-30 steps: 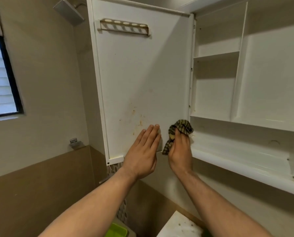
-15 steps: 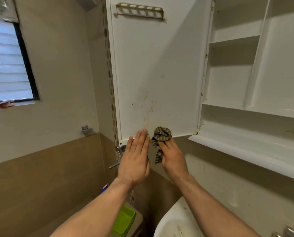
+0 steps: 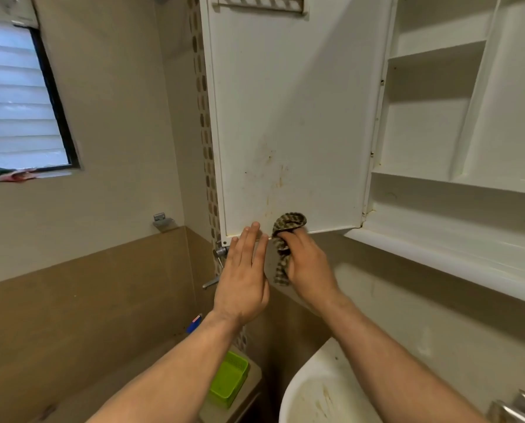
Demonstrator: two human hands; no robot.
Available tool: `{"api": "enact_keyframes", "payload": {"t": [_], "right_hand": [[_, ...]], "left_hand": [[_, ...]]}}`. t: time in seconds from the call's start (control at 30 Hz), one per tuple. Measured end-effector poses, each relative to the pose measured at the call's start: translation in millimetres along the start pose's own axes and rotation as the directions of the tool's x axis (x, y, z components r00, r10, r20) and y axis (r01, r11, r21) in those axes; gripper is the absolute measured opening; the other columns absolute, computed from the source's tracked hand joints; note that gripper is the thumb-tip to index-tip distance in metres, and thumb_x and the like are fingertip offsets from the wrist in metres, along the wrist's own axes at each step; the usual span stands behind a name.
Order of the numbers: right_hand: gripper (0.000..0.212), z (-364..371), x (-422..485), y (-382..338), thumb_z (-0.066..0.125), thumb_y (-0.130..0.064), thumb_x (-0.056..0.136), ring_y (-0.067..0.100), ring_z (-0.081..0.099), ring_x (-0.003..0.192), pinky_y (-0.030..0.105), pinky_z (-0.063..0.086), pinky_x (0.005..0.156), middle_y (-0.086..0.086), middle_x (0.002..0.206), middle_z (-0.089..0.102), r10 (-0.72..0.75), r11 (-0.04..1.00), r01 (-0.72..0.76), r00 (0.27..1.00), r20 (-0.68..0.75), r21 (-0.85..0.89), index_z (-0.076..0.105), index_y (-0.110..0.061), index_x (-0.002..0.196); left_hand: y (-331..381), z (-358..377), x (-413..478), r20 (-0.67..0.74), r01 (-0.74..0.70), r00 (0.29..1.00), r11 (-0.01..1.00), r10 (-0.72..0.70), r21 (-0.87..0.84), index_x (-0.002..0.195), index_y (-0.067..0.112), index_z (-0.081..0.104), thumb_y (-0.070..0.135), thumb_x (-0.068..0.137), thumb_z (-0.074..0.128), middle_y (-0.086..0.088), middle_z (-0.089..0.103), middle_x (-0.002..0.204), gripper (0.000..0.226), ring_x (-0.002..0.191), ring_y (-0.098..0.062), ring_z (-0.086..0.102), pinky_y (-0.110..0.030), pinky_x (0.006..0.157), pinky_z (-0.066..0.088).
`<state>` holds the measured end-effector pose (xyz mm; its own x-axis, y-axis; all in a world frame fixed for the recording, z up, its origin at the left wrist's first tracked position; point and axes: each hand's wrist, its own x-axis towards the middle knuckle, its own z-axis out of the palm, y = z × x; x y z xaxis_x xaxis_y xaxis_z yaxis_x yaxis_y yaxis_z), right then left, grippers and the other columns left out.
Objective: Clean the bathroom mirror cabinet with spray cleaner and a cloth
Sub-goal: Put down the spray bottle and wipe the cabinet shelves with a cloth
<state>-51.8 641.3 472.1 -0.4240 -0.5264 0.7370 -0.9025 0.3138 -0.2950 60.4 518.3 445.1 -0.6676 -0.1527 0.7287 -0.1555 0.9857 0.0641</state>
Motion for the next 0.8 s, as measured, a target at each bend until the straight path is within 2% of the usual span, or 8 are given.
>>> {"api": "enact_keyframes", "payload": {"t": [0.1,0.2,0.3,0.43,0.53,0.67,0.73,0.8], "right_hand": [[0.044,-25.0,0.0,36.1,0.043,-0.005,0.096,0.02,0.064,0.091,0.028,0.056,0.069,0.004,0.12,0.061,0.169,0.983,-0.161,0.981,-0.093,0.083,0.055,-0.032,0.128],[0.041,-22.8,5.4,36.4,0.047,0.003,0.094,0.028,0.06,0.104,0.037,0.053,0.086,0.008,0.125,0.058,0.36,0.932,-0.357,0.902,-0.237,0.057,0.056,-0.01,0.132],[0.04,-1.5,5.4,-3.5,0.053,0.002,0.092,0.027,0.06,0.108,0.042,0.053,0.095,0.008,0.126,0.059,0.277,0.961,-0.27,0.933,-0.228,0.064,0.06,-0.009,0.129],[0.033,13.1,12.4,-46.6,0.051,-0.008,0.095,0.002,0.058,0.101,0.012,0.046,0.092,-0.006,0.119,0.063,-0.028,0.972,0.044,0.997,-0.073,0.229,0.064,-0.024,0.12],[0.034,2.2,31.2,-51.7,0.054,0.001,0.09,-0.007,0.054,0.095,0.005,0.044,0.09,-0.001,0.112,0.069,0.128,0.926,-0.067,0.982,-0.14,0.37,0.072,-0.017,0.113],[0.036,-34.8,80.3,-60.7,0.052,0.003,0.09,-0.006,0.053,0.102,0.0,0.035,0.092,0.005,0.118,0.066,0.238,0.901,-0.029,0.868,-0.436,0.432,0.068,-0.008,0.121],[0.039,-53.4,117.6,-63.0,0.048,0.0,0.095,0.013,0.054,0.115,0.009,0.036,0.101,0.011,0.126,0.061,0.157,0.927,0.064,0.829,-0.536,0.37,0.062,-0.003,0.13],[0.044,-59.1,146.7,-63.7,0.043,-0.009,0.102,0.028,0.045,0.135,0.029,0.033,0.117,0.017,0.145,0.05,0.094,0.953,0.069,0.859,-0.503,0.295,0.049,-0.003,0.145]], "left_hand": [[-3.4,-2.7,-3.1,-0.025,0.022,0.999,0.999,-0.023,-0.023,0.163,0.008,0.017,0.005,0.086,0.059,-0.009,-0.004,0.173,0.088,0.16,-0.026,-0.005,-0.038,0.129,-0.002],[-5.1,-5.1,-4.6,-0.041,0.025,0.999,0.999,-0.027,-0.04,0.162,0.008,0.019,0.004,0.087,0.06,-0.009,-0.003,0.173,0.086,0.16,-0.026,-0.004,-0.042,0.129,0.005],[0.2,-4.1,-1.5,-0.074,0.009,0.997,0.996,-0.015,-0.088,0.161,0.006,0.02,0.003,0.088,0.057,-0.011,0.001,0.172,0.081,0.16,-0.027,0.001,-0.052,0.128,0.016],[4.0,-8.8,0.4,-0.159,0.006,0.986,0.975,-0.042,-0.22,0.157,0.007,0.025,0.011,0.097,0.055,-0.009,0.014,0.168,0.067,0.156,-0.024,0.019,-0.049,0.122,0.033],[-3.3,-20.3,-0.7,-0.193,-0.013,0.981,0.979,-0.027,-0.203,0.155,0.004,0.029,0.003,0.09,0.059,-0.012,0.013,0.168,0.071,0.153,-0.031,0.025,-0.042,0.113,0.044],[-11.0,-37.3,17.7,-0.286,-0.049,0.957,0.998,0.038,-0.03,0.151,0.0,0.032,0.005,0.086,0.064,-0.021,0.019,0.165,0.072,0.154,-0.037,0.021,-0.05,0.126,0.021],[-11.2,-46.3,31.1,-0.311,0.016,0.95,0.999,-0.003,0.04,0.156,-0.002,0.026,0.012,0.088,0.063,-0.022,0.011,0.168,0.078,0.158,-0.036,0.009,-0.05,0.129,0.004],[-12.4,-51.3,40.8,-0.331,0.1,0.94,0.994,-0.082,0.038,0.16,-0.003,0.013,0.018,0.093,0.058,-0.02,-0.003,0.171,0.083,0.159,-0.035,-0.002,-0.05,0.129,0.0]]}}
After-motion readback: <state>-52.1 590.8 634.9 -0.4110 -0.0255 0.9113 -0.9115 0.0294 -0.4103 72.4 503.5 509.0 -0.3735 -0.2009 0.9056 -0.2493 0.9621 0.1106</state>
